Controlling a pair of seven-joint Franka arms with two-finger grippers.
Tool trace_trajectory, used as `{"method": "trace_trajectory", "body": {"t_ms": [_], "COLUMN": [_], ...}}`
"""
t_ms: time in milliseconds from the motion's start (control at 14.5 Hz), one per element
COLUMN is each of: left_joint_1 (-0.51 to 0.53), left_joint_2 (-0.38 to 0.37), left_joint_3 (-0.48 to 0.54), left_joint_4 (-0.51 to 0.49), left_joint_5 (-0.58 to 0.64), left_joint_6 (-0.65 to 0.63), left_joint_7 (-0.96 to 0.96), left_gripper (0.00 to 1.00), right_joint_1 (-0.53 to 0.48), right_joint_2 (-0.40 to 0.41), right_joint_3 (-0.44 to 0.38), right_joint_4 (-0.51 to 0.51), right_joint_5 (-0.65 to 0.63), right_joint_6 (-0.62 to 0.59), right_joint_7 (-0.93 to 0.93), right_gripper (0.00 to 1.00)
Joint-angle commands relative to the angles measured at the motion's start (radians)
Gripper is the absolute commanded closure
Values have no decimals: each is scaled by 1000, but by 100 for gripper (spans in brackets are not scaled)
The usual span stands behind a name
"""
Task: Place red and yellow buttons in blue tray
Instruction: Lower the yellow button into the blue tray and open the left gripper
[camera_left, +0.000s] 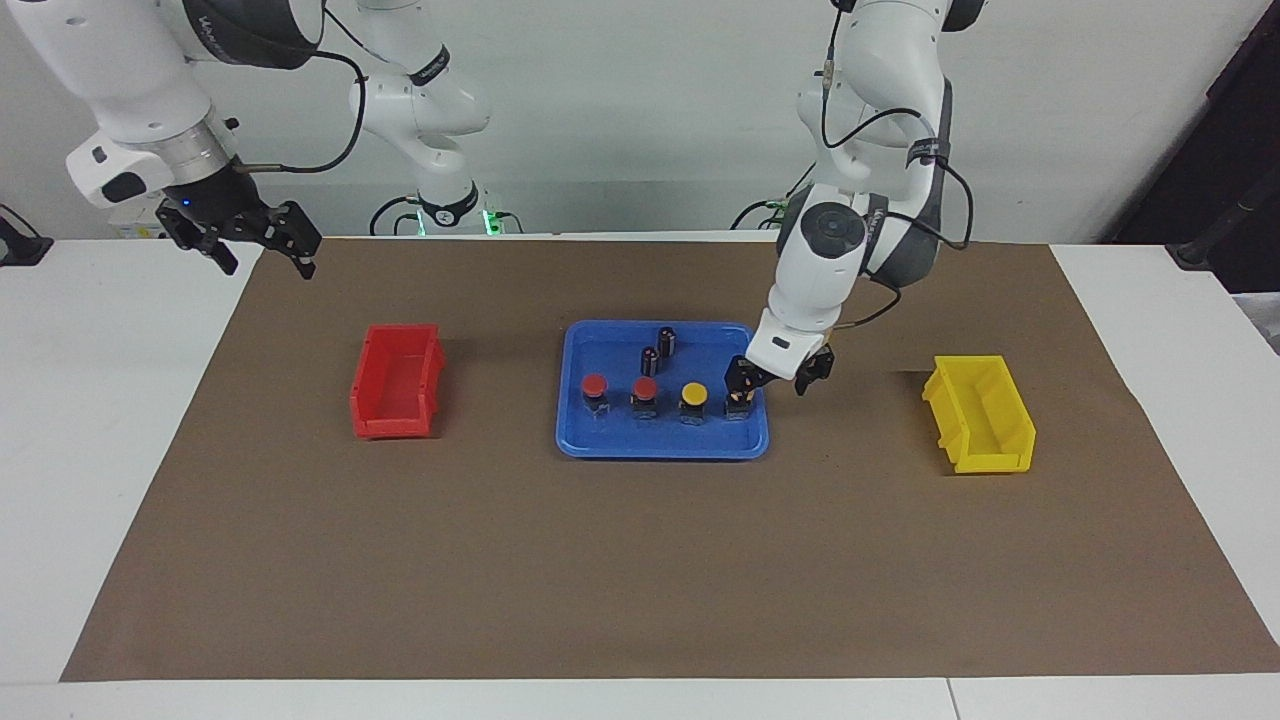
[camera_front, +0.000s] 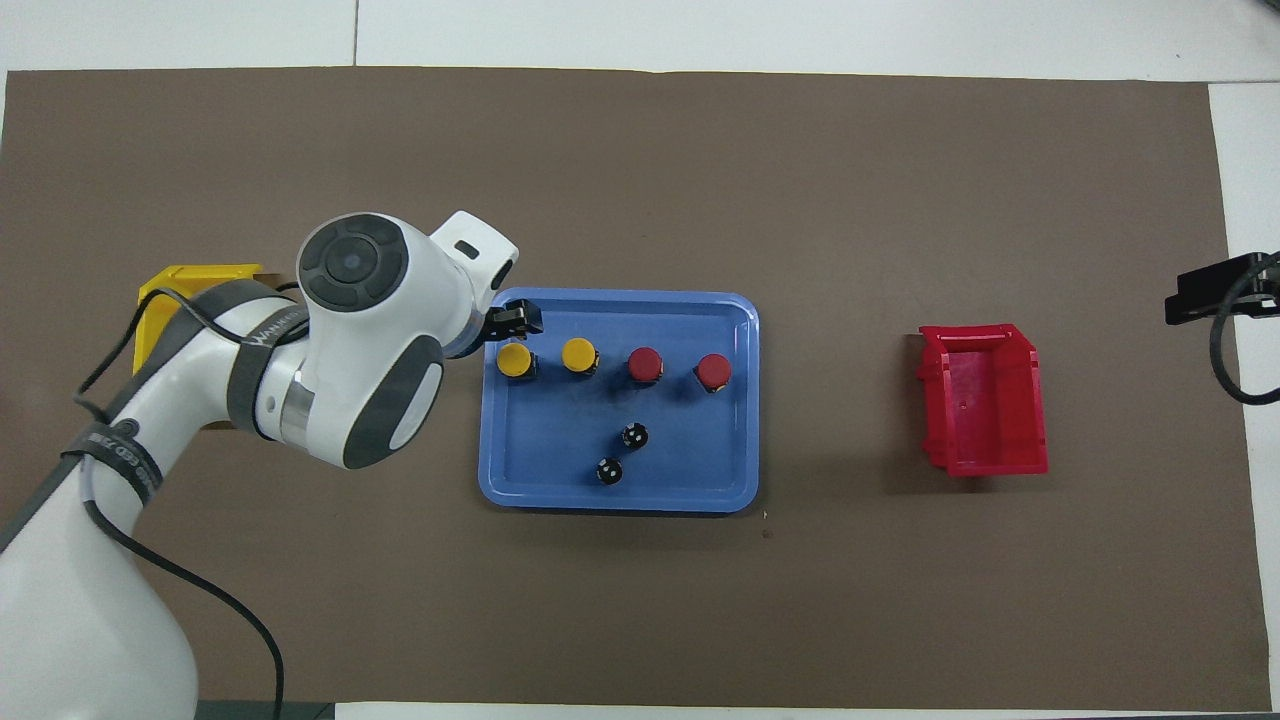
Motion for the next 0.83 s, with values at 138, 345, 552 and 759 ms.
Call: {"method": "trace_trajectory", "body": {"t_ms": [138,345,552,759], "left_joint_1": [168,283,398,420], "left_joint_2": [-89,-178,-242,-259], "left_joint_3": [1,1,9,7], "left_joint_4": [193,187,196,226], "left_joint_5": [-5,-5,-5,-3], "left_joint_6": [-368,-421,-454,-479], "left_joint_7": [279,411,557,634], "left_gripper": [0,0,0,0], "right_joint_1": [-11,-2,-3,-5], "right_joint_2": [-18,-18,-16,-16], "right_joint_3": [-8,-7,-5,-5], "right_joint_4": [-22,-18,-16,-18], "right_joint_5": [-9,-9,-9,-9], "right_joint_6": [-9,-10,-12,-7], "right_joint_7": [-21,-19,-21,-21], "right_gripper": [0,0,0,0]}}
